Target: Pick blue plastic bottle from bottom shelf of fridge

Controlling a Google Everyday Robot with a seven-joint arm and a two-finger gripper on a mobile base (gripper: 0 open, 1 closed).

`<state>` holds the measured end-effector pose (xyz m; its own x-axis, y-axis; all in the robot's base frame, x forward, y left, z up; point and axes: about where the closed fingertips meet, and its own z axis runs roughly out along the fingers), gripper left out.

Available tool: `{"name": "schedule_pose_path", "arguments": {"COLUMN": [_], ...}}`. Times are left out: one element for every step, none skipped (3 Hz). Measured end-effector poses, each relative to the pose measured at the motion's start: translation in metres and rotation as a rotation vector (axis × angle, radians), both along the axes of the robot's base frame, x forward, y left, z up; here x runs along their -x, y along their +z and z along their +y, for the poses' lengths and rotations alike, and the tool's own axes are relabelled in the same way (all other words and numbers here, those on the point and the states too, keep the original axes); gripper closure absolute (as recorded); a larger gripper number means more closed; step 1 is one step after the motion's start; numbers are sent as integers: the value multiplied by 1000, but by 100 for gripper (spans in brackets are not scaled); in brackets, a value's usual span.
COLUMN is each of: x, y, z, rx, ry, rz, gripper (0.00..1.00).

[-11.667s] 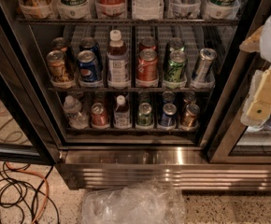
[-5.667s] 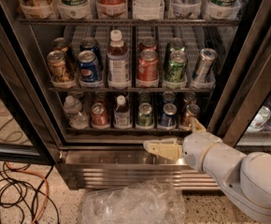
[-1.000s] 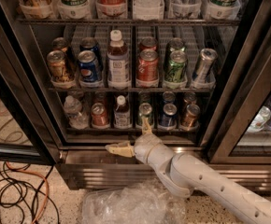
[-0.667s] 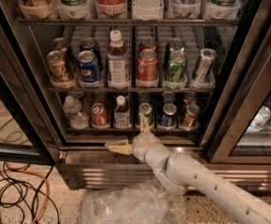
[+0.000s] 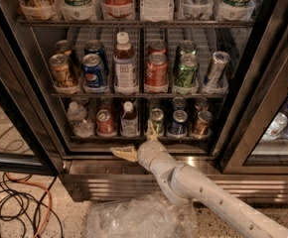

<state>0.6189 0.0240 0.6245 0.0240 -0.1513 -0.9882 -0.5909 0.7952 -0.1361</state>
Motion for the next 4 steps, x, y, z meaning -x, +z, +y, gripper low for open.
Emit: {"name": "schedule_pose_path", "arguments": {"x": [-5, -18, -24, -28], "y": [1, 5, 3, 0], "z": [5, 15, 23, 24], "rx": [-32, -70, -90, -82], "ry": [-25, -47, -76, -115], "rz": [-10, -29, -32, -33], "gripper": [1, 7, 0, 0]}}
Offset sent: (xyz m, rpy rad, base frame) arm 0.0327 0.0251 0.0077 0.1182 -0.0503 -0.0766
